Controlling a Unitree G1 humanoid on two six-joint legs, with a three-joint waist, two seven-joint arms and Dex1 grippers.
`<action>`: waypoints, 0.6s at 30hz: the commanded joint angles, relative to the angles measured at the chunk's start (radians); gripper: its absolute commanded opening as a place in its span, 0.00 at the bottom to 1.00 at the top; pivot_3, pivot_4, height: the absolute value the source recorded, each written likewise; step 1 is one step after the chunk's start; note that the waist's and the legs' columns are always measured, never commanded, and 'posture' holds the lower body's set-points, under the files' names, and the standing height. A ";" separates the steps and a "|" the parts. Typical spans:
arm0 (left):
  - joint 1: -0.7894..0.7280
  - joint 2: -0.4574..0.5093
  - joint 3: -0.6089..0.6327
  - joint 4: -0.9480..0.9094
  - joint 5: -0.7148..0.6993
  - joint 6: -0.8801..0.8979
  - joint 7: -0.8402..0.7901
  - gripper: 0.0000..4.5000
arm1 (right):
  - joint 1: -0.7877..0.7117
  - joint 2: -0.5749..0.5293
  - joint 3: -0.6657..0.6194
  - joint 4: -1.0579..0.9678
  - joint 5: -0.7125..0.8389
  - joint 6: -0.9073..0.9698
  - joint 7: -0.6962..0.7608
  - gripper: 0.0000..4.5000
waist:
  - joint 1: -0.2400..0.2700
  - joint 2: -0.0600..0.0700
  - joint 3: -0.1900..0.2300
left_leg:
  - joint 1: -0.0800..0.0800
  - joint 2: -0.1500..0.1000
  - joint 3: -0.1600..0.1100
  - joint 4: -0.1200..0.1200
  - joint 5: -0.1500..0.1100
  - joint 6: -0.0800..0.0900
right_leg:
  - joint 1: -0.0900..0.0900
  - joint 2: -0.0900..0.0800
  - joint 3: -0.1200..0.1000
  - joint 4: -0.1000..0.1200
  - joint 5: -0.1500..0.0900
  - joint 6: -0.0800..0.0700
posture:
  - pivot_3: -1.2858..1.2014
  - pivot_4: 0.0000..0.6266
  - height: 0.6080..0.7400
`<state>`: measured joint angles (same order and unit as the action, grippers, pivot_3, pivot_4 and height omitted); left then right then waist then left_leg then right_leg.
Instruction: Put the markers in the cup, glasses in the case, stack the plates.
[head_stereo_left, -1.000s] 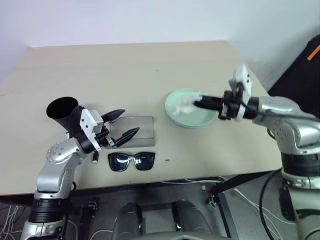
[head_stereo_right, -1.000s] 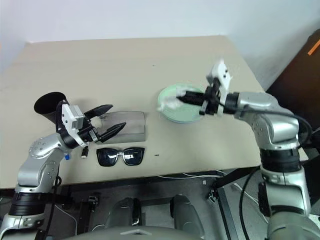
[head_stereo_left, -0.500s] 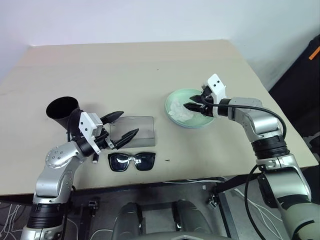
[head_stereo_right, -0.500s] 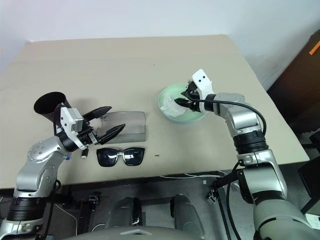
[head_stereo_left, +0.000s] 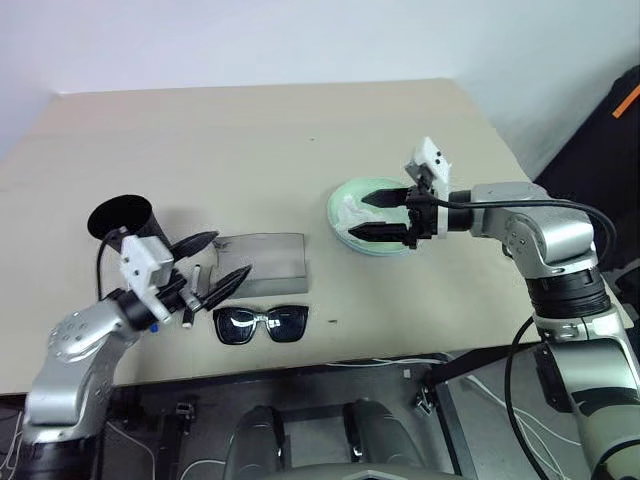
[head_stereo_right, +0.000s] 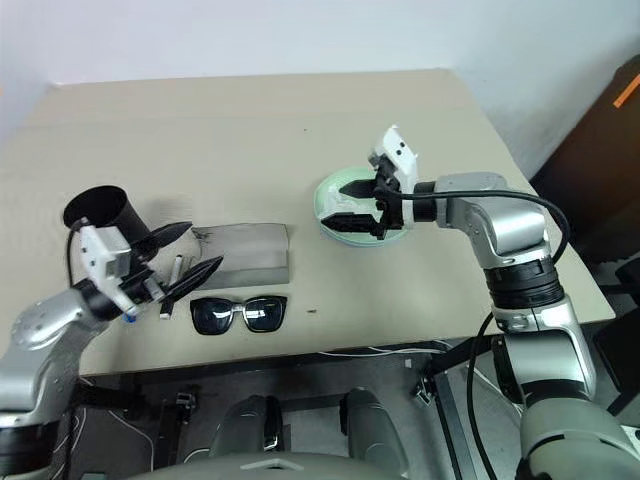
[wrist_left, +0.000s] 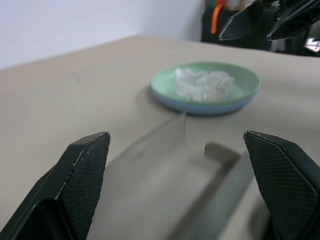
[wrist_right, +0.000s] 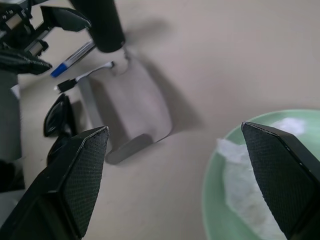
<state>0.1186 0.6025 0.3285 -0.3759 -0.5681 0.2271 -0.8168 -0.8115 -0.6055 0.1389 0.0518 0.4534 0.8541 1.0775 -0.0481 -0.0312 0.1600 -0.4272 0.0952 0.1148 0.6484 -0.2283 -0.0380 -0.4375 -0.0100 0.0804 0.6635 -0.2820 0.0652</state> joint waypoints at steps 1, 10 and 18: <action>0.054 0.021 0.080 -0.109 -0.054 0.016 0.010 1.00 | -0.017 0.024 0.005 0.007 -0.008 -0.081 0.024 0.99 | 0.003 0.000 0.000 | 0.000 0.000 0.000 0.000 0.000 0.000 | 0.000 0.000 0.000 0.000 0.000 0.000 | 0.52 0.24 0.89; 0.377 0.042 0.316 -0.219 -0.098 0.032 -0.045 1.00 | -0.039 0.102 0.058 0.087 -0.031 -0.195 0.102 0.99 | -0.001 0.000 0.000 | 0.000 0.000 0.001 0.000 0.000 0.000 | -0.002 -0.001 0.000 -0.001 0.000 -0.001 | 0.52 0.24 0.89; 0.570 0.025 0.467 -0.210 -0.173 0.050 -0.132 1.00 | -0.136 0.152 0.135 0.169 -0.009 -0.110 0.256 0.99 | -0.026 0.000 0.001 | 0.000 0.002 -0.001 -0.002 -0.002 -0.003 | -0.005 -0.005 0.001 -0.002 -0.001 -0.003 | 0.52 0.24 0.89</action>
<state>0.6798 0.6273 0.7612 -0.5614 -0.7062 0.2818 -0.9289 -0.9177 -0.4657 0.2675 0.2282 0.4206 0.7393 1.2975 -0.0742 -0.0310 0.1606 -0.4273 0.0976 0.1137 0.6463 -0.2304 -0.0415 -0.4430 -0.0153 0.0810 0.6615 -0.2827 0.0623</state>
